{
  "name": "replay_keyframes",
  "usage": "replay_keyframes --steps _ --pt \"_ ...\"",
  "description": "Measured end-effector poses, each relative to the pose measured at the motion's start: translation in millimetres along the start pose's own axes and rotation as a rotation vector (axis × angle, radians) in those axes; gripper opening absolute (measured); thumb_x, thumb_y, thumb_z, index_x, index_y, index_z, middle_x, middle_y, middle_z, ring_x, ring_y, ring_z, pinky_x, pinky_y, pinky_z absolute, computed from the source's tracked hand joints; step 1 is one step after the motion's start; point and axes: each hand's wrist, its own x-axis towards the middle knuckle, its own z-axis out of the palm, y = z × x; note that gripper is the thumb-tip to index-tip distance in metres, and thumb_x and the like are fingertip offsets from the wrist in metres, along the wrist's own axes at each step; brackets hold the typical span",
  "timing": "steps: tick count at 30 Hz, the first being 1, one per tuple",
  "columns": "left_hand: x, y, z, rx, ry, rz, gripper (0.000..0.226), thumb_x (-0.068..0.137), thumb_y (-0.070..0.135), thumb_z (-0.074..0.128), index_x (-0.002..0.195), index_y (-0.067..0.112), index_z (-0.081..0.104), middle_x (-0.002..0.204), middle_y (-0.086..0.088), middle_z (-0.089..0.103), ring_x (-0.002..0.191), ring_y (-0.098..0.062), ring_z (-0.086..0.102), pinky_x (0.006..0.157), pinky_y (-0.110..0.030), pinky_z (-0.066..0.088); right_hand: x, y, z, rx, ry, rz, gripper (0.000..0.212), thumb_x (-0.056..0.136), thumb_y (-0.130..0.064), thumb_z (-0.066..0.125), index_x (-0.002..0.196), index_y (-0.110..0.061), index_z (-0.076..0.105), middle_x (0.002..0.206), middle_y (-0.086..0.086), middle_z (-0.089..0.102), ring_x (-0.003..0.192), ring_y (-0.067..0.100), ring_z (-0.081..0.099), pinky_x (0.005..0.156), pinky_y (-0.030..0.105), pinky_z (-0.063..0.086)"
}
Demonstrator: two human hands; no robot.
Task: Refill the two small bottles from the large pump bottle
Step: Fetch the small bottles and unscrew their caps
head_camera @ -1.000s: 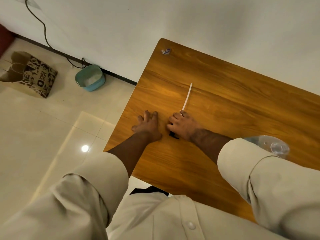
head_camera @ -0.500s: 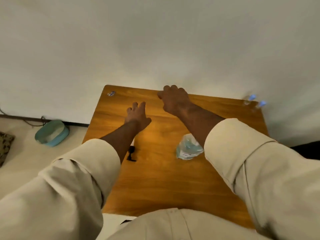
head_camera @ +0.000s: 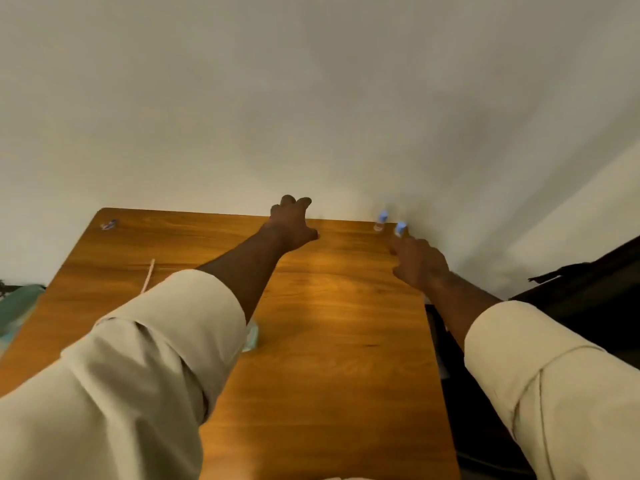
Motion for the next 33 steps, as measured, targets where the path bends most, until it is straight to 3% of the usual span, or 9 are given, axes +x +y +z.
replay_keyframes --steps 5,11,16,23,28,33 --pt "12 40 74 0.075 -0.143 -0.077 0.082 0.083 0.040 0.070 0.149 0.022 0.026 0.154 -0.013 0.026 0.136 -0.040 0.030 0.105 -0.052 0.039 20 54 9 -0.024 -0.019 -0.049 0.056 0.085 -0.019 0.059 0.138 -0.022 0.039 0.124 0.013 0.052 0.109 0.033 0.051 0.086 0.042 0.049" --pt "45 44 126 0.073 -0.245 -0.147 0.084 0.083 0.036 0.071 0.150 0.026 0.022 0.160 -0.006 0.016 0.141 -0.040 0.024 0.107 -0.057 0.036 64 80 29 0.058 0.002 -0.101 0.050 0.084 -0.020 0.062 0.132 -0.018 0.046 0.122 0.014 0.054 0.107 0.034 0.053 0.086 0.043 0.050" --pt "77 38 157 0.047 -0.305 -0.174 0.090 0.081 0.035 0.074 0.151 0.026 0.019 0.160 -0.007 0.017 0.141 -0.038 0.028 0.111 -0.051 0.034 111 90 37 0.145 0.053 -0.096 0.047 0.083 -0.019 0.067 0.127 -0.015 0.051 0.133 0.012 0.046 0.112 0.033 0.053 0.091 0.042 0.049" --pt "105 19 191 -0.019 -0.385 -0.248 0.095 0.075 0.046 0.076 0.150 0.027 0.022 0.159 -0.007 0.019 0.139 -0.039 0.026 0.110 -0.050 0.030 161 98 50 0.205 0.079 -0.073 0.022 0.084 -0.012 0.062 0.105 -0.011 0.057 0.113 0.010 0.055 0.096 0.028 0.058 0.078 0.035 0.051" --pt "110 15 196 -0.033 -0.380 -0.219 0.099 0.068 0.071 0.065 0.148 0.027 0.027 0.158 -0.010 0.019 0.141 -0.039 0.021 0.112 -0.051 0.019 167 97 60 0.265 0.153 -0.028 0.012 0.091 -0.016 0.055 0.096 -0.005 0.057 0.098 0.013 0.063 0.087 0.026 0.057 0.068 0.028 0.037" --pt "86 21 193 -0.227 -0.291 -0.221 0.094 0.074 0.054 0.074 0.149 0.026 0.026 0.158 -0.008 0.024 0.143 -0.032 0.025 0.114 -0.045 0.026 138 84 63 0.315 0.150 -0.057 0.019 0.091 -0.029 0.058 0.085 -0.011 0.056 0.085 0.006 0.062 0.075 0.021 0.057 0.062 0.028 0.041"
